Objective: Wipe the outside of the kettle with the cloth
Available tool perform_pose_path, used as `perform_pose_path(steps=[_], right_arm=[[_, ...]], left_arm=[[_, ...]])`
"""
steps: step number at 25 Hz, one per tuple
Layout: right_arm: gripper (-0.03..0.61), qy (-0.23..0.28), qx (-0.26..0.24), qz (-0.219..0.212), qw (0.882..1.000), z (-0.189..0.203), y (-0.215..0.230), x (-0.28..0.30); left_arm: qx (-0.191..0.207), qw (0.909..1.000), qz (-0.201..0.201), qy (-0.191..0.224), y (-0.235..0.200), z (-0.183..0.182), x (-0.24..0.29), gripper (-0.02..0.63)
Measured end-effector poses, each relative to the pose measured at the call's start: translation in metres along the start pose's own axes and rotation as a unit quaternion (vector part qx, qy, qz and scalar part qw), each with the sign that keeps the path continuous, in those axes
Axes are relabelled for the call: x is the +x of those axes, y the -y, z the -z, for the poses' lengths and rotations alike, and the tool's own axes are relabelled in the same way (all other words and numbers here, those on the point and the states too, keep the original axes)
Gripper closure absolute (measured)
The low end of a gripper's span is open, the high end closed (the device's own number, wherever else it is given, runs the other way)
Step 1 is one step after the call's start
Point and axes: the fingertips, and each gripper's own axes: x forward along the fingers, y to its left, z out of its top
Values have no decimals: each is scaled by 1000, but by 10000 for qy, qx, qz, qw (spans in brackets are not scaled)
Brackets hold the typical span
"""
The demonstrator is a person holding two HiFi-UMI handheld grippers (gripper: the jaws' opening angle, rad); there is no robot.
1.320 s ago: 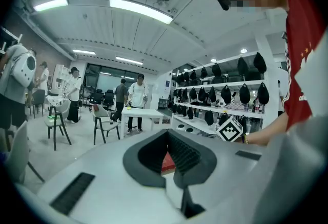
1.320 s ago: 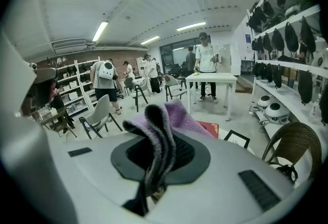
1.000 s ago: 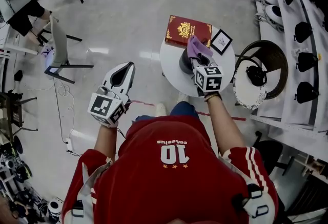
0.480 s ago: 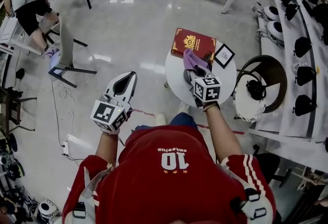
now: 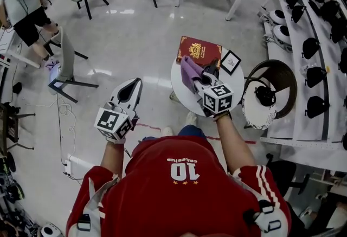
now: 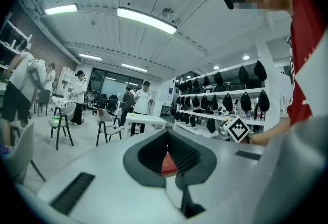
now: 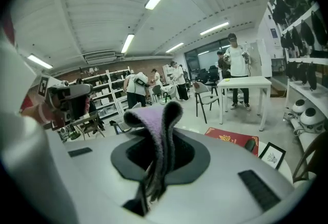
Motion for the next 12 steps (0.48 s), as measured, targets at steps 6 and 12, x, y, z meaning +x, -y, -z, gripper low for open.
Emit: perform_pose_path(steps=[6, 12], right_arm=[[529, 264, -38, 65, 9996, -9, 0, -35], [529, 591, -17, 498, 9970, -24, 27, -76]], left_arm=[[-32, 9994, 340, 60, 14, -2, 18, 606], [-36, 9976, 693, 54, 33, 0, 45, 606]])
